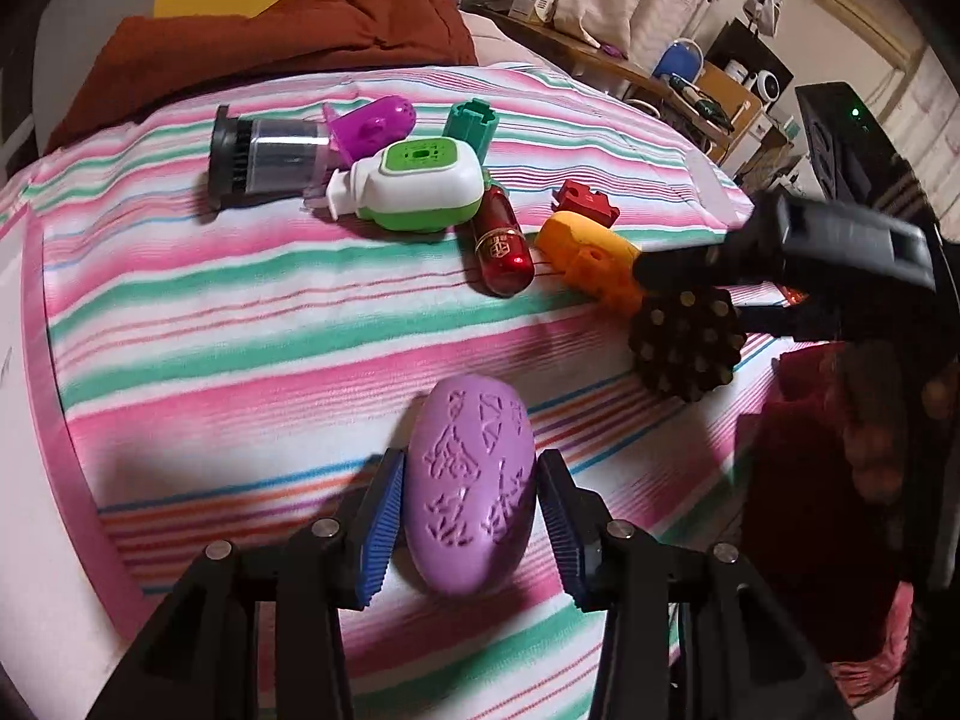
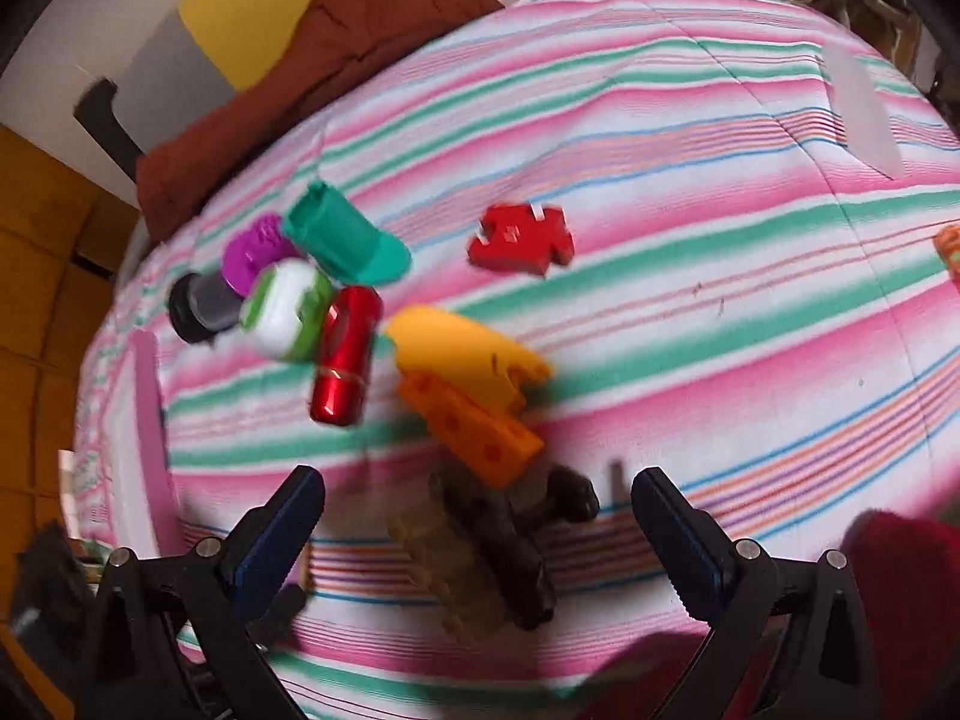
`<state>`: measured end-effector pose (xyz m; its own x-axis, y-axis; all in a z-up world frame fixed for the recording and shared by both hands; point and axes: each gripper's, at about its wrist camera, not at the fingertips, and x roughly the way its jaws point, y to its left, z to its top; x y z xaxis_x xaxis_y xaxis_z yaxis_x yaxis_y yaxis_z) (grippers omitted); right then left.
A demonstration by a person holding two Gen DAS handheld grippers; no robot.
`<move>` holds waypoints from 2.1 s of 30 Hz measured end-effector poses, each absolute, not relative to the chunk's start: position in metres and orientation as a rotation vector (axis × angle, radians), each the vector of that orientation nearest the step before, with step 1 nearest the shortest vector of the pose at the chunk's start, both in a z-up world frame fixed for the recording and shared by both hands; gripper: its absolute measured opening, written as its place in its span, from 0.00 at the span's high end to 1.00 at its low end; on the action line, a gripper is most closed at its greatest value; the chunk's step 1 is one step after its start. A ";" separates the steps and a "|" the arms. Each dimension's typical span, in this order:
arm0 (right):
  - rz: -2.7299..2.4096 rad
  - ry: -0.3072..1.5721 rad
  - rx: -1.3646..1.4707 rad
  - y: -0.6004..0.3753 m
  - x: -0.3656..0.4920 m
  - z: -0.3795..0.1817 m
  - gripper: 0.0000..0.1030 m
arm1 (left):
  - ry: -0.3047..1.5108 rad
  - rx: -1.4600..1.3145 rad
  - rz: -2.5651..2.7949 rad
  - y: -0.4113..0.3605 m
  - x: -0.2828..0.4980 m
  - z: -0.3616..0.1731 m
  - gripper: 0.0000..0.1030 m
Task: Organize rigid objects
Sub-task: 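Grasp the purple oval soap with left tool while right tool grasps brown spiky ball, then carry the purple soap into the white tray and open the left tool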
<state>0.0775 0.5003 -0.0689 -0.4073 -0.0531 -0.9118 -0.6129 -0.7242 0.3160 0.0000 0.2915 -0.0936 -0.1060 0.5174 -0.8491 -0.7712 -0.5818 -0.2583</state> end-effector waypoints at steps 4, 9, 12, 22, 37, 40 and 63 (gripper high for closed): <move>2.143 0.842 -1.487 0.491 0.077 -0.083 0.11 | 0.345 -1.222 1.831 0.297 0.001 -0.095 0.56; 2.118 0.554 -1.490 0.465 0.076 -0.090 0.22 | 0.278 -1.211 1.837 0.291 -0.003 -0.098 0.56; 2.120 0.570 -1.485 0.466 0.079 -0.092 0.22 | 0.260 -1.210 1.841 0.289 -0.003 -0.098 0.57; 2.151 0.783 -1.359 0.488 0.097 -0.092 0.26 | 0.280 -1.173 1.877 0.275 0.010 -0.091 0.57; 2.141 0.542 -1.435 0.480 0.078 -0.097 0.30 | 0.001 -1.093 2.021 0.183 -0.031 -0.016 0.57; 2.145 0.518 -1.433 0.480 0.080 -0.097 0.30 | -0.067 -1.117 2.111 0.148 -0.067 -0.008 0.57; 2.164 0.480 -1.437 0.468 0.076 -0.097 0.30 | -0.132 -1.429 2.517 0.056 -0.235 -0.083 0.56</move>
